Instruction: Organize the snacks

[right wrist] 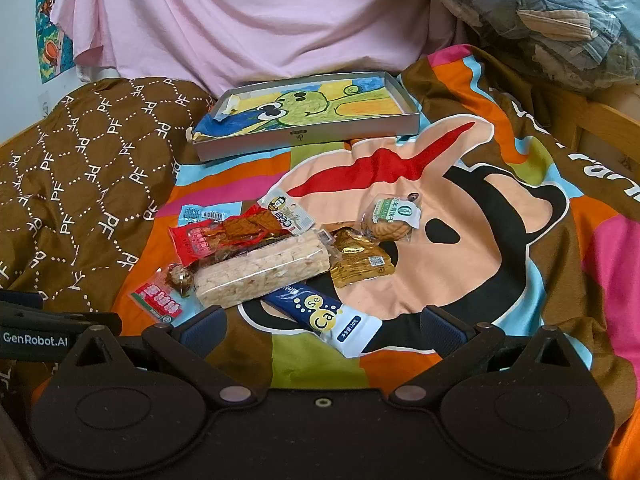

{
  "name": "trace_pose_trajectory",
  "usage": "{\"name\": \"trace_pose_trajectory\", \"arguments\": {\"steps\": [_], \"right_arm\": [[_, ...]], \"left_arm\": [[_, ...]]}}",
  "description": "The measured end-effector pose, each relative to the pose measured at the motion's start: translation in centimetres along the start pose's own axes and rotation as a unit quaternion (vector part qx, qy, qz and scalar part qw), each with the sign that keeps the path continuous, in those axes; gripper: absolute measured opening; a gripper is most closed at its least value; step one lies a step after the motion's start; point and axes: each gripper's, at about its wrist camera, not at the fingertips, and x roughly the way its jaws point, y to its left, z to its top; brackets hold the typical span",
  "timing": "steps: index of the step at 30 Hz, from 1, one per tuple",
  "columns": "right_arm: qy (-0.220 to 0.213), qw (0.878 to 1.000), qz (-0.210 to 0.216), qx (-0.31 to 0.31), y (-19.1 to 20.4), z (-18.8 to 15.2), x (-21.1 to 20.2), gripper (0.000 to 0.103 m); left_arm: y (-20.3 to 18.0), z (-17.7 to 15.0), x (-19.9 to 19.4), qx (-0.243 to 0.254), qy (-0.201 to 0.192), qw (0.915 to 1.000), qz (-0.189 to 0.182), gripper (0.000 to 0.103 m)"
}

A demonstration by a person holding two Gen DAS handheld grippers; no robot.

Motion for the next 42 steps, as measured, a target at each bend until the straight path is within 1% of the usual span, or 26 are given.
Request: {"name": "trace_pose_trajectory", "arguments": {"steps": [3,7,10,14,18,21,24,26,28,31,33,37,39,42], "right_arm": [[0.003,1.000,0.005,0.004,-0.1,-0.1,0.1,0.102],[0.011,1.000,0.020,-0.003,0.0,0.7,0.3,0.102],[0.005,0.999,0.024,-0.023,0.0,1.3,0.4,0.102],[0.003,0.998,0.043,-0.045,-0.1,2.4,1.2,0.102],[-0.004,0.994,0.061,-0.092,0.3,3.8,2.3,0.102],[-0.011,0.987,0.088,-0.136,0.6,4.6,3.4,0.102],[-0.021,0.976,0.112,-0.185,1.0,5.1,4.7,0.102],[-0.023,0.965,0.133,-0.223,1.4,5.2,5.7,0.102],[-0.024,0.951,0.149,-0.270,1.9,4.9,6.7,0.102],[-0.019,0.927,0.158,-0.338,2.9,4.2,8.4,0.102],[-0.014,0.914,0.163,-0.372,3.3,3.8,9.6,0.102],[0.002,0.892,0.185,-0.413,3.6,3.5,11.7,0.102],[0.003,0.882,0.188,-0.432,3.8,3.4,12.4,0.101],[-0.004,0.871,0.186,-0.455,4.1,3.2,13.0,0.099]], "left_arm": [[0.3,0.3,0.3,-0.003,0.009,1.0000,-0.001,0.103],[0.5,1.6,0.4,0.009,0.015,0.9998,-0.007,0.103],[0.7,3.0,0.3,0.031,0.008,0.9995,-0.009,0.103],[0.7,4.8,1.0,0.064,0.007,0.9979,-0.013,0.103],[0.9,6.4,2.7,0.089,0.016,0.9958,-0.016,0.103],[1.2,7.4,4.3,0.098,0.020,0.9947,-0.020,0.103],[1.7,8.3,5.9,0.092,0.030,0.9948,-0.030,0.103],[2.0,8.7,6.8,0.082,0.036,0.9952,-0.039,0.103],[2.3,9.0,7.5,0.079,0.044,0.9947,-0.050,0.103],[2.4,9.2,8.8,0.087,0.065,0.9920,-0.064,0.103],[2.5,9.0,9.6,0.089,0.080,0.9904,-0.070,0.103],[2.4,8.7,11.1,0.091,0.109,0.9870,-0.075,0.103],[2.3,8.6,11.6,0.095,0.117,0.9858,-0.075,0.103],[2.2,8.4,12.0,0.098,0.121,0.9849,-0.075,0.103]]}}
